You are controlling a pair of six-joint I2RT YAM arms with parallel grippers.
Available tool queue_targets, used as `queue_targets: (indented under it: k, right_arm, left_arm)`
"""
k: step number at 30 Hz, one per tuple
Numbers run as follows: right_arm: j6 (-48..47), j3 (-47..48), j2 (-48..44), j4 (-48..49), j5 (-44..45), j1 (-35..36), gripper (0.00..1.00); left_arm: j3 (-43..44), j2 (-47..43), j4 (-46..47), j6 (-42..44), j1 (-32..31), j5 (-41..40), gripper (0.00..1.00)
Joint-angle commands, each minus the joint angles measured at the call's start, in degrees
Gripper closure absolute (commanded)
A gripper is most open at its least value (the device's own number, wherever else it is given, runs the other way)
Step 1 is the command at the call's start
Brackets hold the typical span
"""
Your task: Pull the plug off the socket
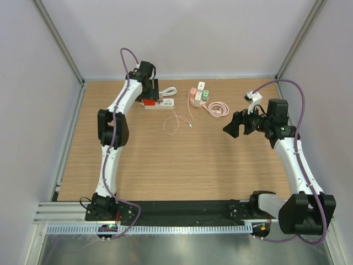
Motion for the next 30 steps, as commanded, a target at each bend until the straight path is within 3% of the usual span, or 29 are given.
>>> queue_targets:
  k: [1,10,13,16,17,19,30]
  right_arm:
    - [-0.51,0.87,-0.09,0.40,0.03,-0.20,0.00]
    - [-0.60,0.87,-0.09,0.40,0.12,-0.29,0.00]
    - [-0.69,0.87,-0.09,0.40,0.12,-0.29,0.00]
    - [-0.69,0.78,-0.09,0.48,0.12,-0.29,0.00]
    - [-0.78,0.69,0.00,0.40,0.12,-0.38,0.00]
    - [-1.04,0.60,-0.09,0.48,-0.22,-0.38,0.00]
    - [-3.41,-0.46,1.67,-0.39,-12.18,2.08,0.00]
  left_arm:
    - [2.46,0.53,2.01,1.07,0.12,-0.21,0.21]
    - [2.63,1.67,3.06,1.07,0.12,1.02,0.29]
    - [2.20,0.80,4.20,0.98,0.12,1.81,0.44]
    - [-0.16,-1.57,6.39,1.07,0.12,2.42,0.72]
    - [-1.05,-2.45,7.19,1.07,0.12,2.51,0.89]
    - [-4.72,-5.78,9.47,1.07,0.04,2.51,1.00]
    - [-32.94,-28.98,24.41,3.61,0.12,4.27,1.00]
